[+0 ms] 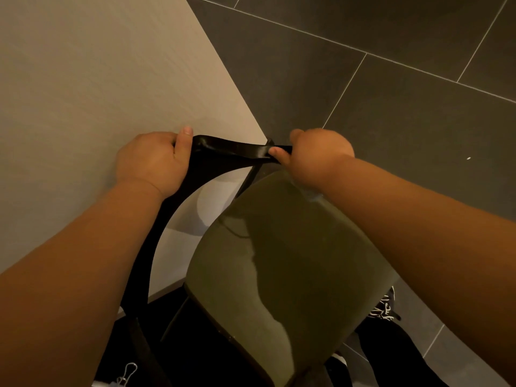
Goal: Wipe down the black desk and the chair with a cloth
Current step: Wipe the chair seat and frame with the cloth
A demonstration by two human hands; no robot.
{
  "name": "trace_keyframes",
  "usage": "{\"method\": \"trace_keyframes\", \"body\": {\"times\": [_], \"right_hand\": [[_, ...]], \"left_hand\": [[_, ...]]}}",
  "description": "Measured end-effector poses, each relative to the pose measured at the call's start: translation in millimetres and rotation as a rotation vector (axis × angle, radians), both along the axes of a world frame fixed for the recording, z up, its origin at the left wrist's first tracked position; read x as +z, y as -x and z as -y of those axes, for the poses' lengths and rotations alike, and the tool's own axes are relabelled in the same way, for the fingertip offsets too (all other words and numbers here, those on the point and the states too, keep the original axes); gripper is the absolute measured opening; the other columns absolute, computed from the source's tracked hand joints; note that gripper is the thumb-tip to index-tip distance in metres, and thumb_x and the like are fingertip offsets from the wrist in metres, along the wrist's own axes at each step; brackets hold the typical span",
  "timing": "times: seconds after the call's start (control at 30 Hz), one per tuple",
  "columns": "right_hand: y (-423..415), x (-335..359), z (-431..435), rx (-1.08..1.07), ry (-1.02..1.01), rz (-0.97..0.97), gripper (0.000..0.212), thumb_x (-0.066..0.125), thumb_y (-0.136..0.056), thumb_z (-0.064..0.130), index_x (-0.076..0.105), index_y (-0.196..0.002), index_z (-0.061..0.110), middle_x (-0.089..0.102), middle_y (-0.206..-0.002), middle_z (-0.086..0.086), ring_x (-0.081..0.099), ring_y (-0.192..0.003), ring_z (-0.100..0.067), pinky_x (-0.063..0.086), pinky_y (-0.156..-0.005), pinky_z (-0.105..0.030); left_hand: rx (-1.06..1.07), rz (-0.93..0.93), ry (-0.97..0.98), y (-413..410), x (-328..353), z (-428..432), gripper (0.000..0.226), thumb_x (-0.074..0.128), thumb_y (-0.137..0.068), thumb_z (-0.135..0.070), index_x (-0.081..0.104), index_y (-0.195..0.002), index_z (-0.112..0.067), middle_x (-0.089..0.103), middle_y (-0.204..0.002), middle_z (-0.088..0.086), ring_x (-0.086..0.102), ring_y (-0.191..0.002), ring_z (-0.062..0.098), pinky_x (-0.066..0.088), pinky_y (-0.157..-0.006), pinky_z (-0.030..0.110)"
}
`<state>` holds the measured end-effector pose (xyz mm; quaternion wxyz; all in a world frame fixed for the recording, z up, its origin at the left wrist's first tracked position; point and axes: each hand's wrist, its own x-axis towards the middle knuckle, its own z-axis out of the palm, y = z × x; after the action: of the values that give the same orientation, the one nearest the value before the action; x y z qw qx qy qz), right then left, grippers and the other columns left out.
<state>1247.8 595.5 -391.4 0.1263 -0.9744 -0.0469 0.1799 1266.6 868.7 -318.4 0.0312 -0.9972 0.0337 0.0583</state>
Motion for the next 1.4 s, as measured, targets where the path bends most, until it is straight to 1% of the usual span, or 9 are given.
{"method": "trace_keyframes", "body": {"times": [0.07,0.17,0.37,0.5,0.63,0.8,0.97,1.23,1.4], "right_hand": [[4,-2,6,0.016,-0.032,0.014,0.057,0.031,-0.097,0.074,0.047,-0.095,0.02,0.056,-0.073,-0.002,0.054,-0.063,-0.022,0.044,-0.051,-0.035],[23,-6,30,-0.06,-0.071,0.036,0.052,0.035,-0.096,0.073,0.047,-0.093,0.022,0.055,-0.074,-0.002,0.053,-0.064,-0.023,0.037,-0.049,-0.032],[16,-4,26,-0.03,0.047,-0.04,0.062,0.03,-0.094,0.078,0.048,-0.101,0.019,0.056,-0.078,-0.003,0.055,-0.067,-0.024,0.043,-0.053,-0.034],[2,4,9,0.031,-0.017,-0.034,0.064,0.032,-0.091,0.081,0.034,-0.104,0.018,0.054,-0.076,-0.002,0.05,-0.061,-0.019,0.037,-0.048,-0.033],[31,5,43,0.042,-0.11,-0.048,0.071,0.053,-0.082,0.082,0.03,-0.106,0.02,0.051,-0.09,0.001,0.054,-0.071,-0.023,0.045,-0.06,-0.036],[51,-1,59,0.008,-0.098,-0.051,0.06,0.074,-0.078,0.057,0.039,-0.109,0.019,0.054,-0.102,-0.006,0.061,-0.084,-0.03,0.055,-0.067,-0.041],[20,-6,38,-0.021,-0.194,-0.115,0.052,0.071,-0.079,0.06,0.042,-0.097,0.021,0.052,-0.084,0.002,0.058,-0.079,-0.023,0.042,-0.061,-0.033],[57,1,87,-0.143,-0.185,-0.242,0.059,0.044,-0.091,0.077,0.056,-0.088,0.019,0.063,-0.082,-0.005,0.057,-0.07,-0.018,0.043,-0.057,-0.034],[46,6,71,-0.104,-0.164,-0.236,0.061,0.044,-0.091,0.077,0.066,-0.079,0.021,0.064,-0.07,-0.004,0.061,-0.068,-0.019,0.041,-0.055,-0.031]], "left_hand": [[0.0,-0.007,-0.003,0,0,2,0.064,0.022,-0.112,-0.05,0.053,-0.067,-0.017,0.046,-0.062,0.004,0.05,-0.068,0.035,0.038,-0.063,0.039],[0.004,0.006,0.02,1,1,2,0.065,0.02,-0.108,-0.055,0.048,-0.062,-0.019,0.048,-0.062,0.005,0.049,-0.064,0.034,0.038,-0.061,0.039],[0.026,-0.001,0.014,1,1,3,0.061,0.025,-0.112,-0.05,0.047,-0.062,-0.023,0.046,-0.061,0.003,0.045,-0.062,0.029,0.034,-0.06,0.037],[0.03,0.007,0.018,3,1,3,0.062,0.02,-0.107,-0.054,0.045,-0.06,-0.023,0.047,-0.06,0.004,0.047,-0.062,0.032,0.035,-0.06,0.037],[0.04,0.003,0.007,4,3,4,0.063,0.019,-0.107,-0.054,0.05,-0.063,-0.02,0.048,-0.062,0.005,0.048,-0.065,0.034,0.036,-0.061,0.039],[0.065,-0.019,-0.007,2,3,3,0.064,0.021,-0.109,-0.054,0.051,-0.064,-0.019,0.048,-0.063,0.005,0.048,-0.066,0.034,0.038,-0.063,0.04],[0.069,-0.002,-0.013,2,2,1,0.062,0.016,-0.103,-0.058,0.045,-0.061,-0.023,0.047,-0.063,0.006,0.05,-0.069,0.035,0.039,-0.064,0.04],[0.04,-0.034,-0.011,1,2,2,0.062,0.017,-0.109,-0.055,0.048,-0.066,-0.022,0.044,-0.065,0.004,0.049,-0.072,0.034,0.04,-0.067,0.042],[0.035,-0.018,0.005,2,3,3,0.063,0.018,-0.11,-0.054,0.055,-0.075,-0.017,0.051,-0.074,0.011,0.05,-0.073,0.035,0.044,-0.068,0.043]]}}
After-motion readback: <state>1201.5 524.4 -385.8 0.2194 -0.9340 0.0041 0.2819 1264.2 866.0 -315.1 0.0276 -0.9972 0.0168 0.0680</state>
